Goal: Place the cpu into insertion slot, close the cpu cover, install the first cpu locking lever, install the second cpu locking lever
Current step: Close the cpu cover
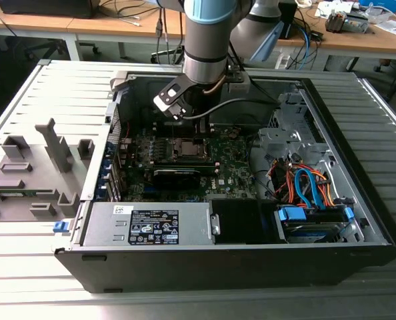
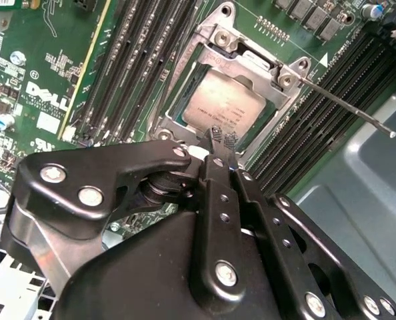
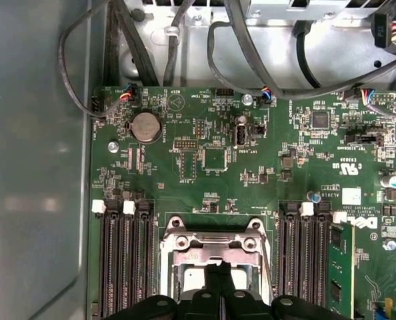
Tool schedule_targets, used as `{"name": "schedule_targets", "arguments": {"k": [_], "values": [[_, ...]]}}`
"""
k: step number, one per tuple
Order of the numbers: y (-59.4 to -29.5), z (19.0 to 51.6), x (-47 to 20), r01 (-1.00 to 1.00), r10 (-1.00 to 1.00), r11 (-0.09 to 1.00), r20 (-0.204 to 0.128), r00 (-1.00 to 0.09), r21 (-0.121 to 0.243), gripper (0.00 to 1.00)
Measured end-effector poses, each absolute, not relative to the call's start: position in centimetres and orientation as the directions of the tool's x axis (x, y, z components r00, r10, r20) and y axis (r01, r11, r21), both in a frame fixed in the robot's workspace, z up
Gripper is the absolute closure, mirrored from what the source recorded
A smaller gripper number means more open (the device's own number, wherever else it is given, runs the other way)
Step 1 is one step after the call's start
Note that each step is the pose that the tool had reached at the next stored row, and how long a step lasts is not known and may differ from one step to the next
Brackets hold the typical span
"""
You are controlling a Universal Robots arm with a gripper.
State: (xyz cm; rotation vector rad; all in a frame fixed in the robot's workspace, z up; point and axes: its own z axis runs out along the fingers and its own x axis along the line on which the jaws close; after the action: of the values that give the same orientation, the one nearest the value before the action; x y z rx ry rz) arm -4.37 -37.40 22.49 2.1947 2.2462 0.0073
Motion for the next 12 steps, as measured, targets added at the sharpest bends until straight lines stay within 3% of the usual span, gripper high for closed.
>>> {"name": "schedule_targets", "arguments": {"k": [12], "values": [[-37.4, 21.9, -6.8, 1.000, 1.000, 0.023, 0.002, -0.023, 0.004, 0.89]]}}
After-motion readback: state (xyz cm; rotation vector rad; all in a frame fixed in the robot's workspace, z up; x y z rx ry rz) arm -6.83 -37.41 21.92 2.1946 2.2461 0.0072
